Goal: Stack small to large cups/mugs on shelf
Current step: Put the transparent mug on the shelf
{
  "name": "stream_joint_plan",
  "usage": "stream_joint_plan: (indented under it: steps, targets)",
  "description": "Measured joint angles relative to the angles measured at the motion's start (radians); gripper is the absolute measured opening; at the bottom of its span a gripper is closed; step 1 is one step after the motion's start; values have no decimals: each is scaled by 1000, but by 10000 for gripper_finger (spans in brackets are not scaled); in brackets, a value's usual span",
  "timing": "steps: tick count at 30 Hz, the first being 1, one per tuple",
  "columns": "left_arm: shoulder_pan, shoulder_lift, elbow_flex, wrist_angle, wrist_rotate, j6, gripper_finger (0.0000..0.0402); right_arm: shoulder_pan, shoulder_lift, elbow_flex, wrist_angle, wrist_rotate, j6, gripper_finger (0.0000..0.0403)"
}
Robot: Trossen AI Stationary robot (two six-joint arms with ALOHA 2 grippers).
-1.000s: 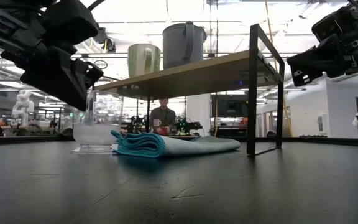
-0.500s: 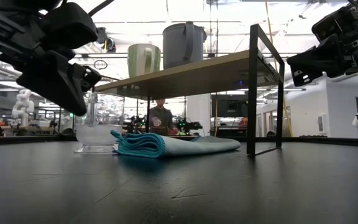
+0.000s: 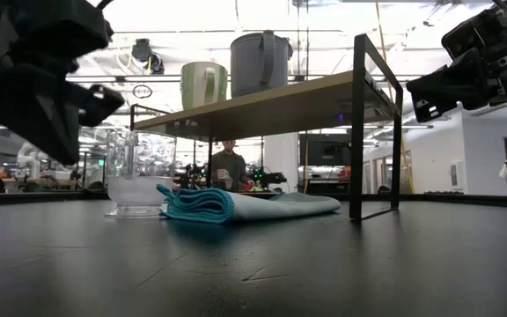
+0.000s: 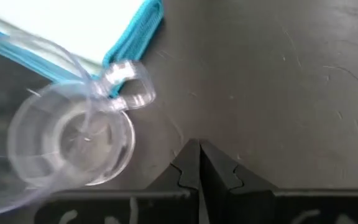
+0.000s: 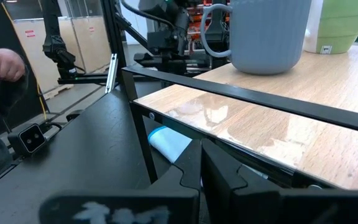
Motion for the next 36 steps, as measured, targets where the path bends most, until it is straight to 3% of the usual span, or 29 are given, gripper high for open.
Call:
stream_joint_plan:
  steps: [7, 16, 27, 36]
  targets:
    - [-16, -20, 147, -224, -82, 64, 5, 0, 0, 0, 0, 0, -2, 0]
    - [30, -20, 232, -343, -36, 186, 4, 0, 0, 0, 0, 0, 0, 0]
    - [132, -20, 232, -367, -37, 205, 83, 0, 0, 0, -1, 0, -2, 0]
    - [153, -19, 232, -412, 15, 235, 103, 0, 0, 0, -11, 0, -9, 0]
